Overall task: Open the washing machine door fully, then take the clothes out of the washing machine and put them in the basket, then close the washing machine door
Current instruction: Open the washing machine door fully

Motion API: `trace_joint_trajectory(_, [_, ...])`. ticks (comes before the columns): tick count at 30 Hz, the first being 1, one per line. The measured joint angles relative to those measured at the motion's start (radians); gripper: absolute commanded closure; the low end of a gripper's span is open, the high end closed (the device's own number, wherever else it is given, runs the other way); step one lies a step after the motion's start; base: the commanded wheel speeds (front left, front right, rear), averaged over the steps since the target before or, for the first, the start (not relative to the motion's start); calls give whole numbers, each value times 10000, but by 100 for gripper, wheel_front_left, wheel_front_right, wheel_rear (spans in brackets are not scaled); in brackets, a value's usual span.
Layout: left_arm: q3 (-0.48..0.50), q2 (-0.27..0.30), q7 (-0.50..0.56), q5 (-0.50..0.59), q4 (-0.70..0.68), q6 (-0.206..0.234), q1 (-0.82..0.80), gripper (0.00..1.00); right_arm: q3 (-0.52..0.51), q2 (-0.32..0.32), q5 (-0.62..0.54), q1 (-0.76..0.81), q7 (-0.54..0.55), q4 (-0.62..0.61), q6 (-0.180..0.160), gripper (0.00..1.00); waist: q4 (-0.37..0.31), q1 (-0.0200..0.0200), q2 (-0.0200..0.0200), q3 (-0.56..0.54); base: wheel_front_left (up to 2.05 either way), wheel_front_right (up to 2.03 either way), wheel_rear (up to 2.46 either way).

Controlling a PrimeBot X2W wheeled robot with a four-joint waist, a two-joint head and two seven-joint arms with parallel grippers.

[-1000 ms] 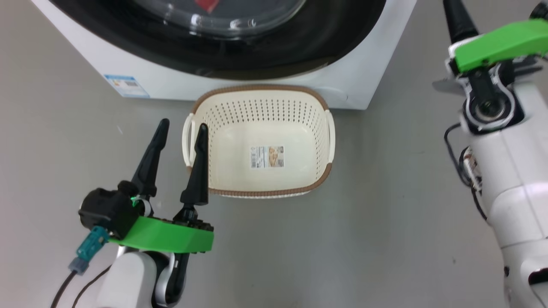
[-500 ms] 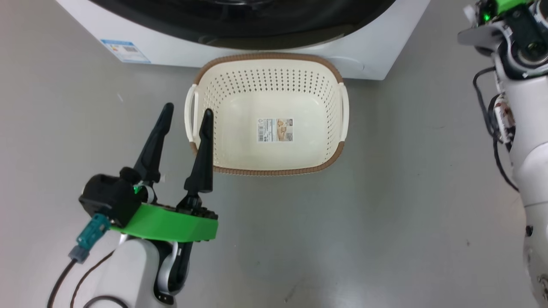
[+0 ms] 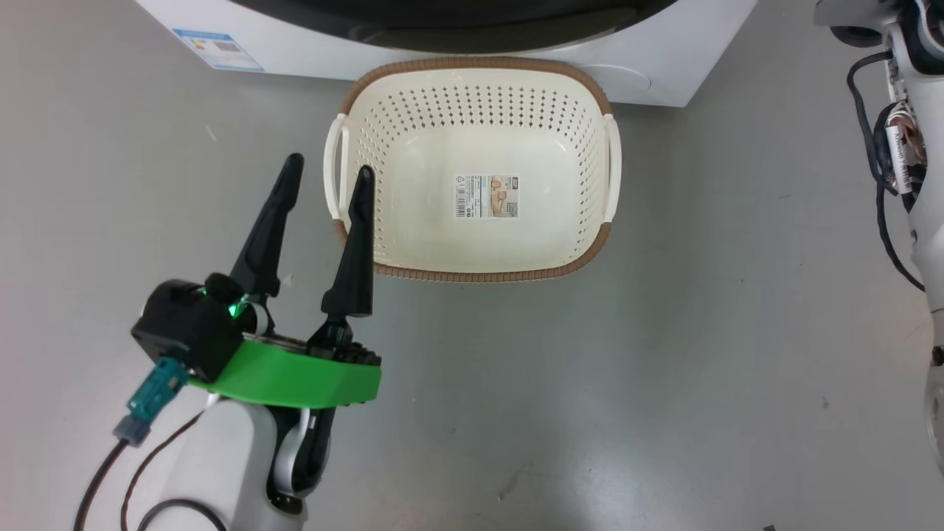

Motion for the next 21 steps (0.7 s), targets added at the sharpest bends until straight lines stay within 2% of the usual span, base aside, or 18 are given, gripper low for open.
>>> trace_joint_trajectory(21, [-88, -2, 0, 0, 29, 2, -23, 0, 238, -343, 138, -523, 1674, 433, -4, 100, 102, 0, 0, 161, 0, 0, 0])
